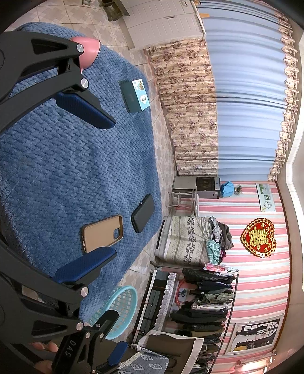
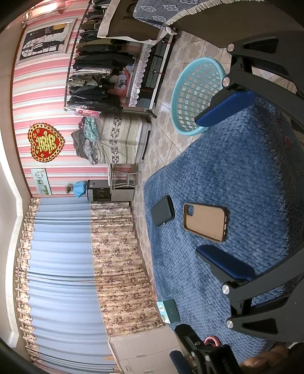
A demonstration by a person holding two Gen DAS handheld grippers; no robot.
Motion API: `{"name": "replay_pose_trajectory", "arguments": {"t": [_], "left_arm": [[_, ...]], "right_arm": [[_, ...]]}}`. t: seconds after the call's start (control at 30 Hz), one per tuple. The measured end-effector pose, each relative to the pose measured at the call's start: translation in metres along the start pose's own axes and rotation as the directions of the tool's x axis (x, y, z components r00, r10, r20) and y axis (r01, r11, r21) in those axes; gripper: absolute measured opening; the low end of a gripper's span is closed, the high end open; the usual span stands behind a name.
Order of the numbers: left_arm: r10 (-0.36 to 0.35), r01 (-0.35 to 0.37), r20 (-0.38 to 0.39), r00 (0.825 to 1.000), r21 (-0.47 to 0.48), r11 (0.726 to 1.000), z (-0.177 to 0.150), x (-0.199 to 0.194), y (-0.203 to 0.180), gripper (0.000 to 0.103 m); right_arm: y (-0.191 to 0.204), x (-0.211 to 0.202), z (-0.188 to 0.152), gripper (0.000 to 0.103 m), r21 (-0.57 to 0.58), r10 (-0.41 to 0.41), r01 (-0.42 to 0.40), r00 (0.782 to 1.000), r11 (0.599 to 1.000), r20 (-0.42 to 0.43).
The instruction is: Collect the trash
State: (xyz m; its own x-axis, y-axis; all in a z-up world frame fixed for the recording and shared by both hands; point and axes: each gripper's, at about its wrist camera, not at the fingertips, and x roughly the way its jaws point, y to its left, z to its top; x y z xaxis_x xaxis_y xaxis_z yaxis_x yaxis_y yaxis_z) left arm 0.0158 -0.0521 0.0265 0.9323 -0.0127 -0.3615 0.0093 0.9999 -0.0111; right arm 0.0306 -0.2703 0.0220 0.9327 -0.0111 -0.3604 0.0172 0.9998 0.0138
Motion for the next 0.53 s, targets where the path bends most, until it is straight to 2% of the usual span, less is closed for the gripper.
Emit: {"name": "replay_pose_trajectory", "arguments": {"t": [0.53], "left_arm": [[0.000,0.000,0.010,1.000,0.008,1.000,0.0019,-0.0040,-0.0019,0.098]], "right_arm": [[0.0005,0.0005,-0.0004,0.098,0.001,0.001,-0.001,1.000,1.000,0.001]]}}
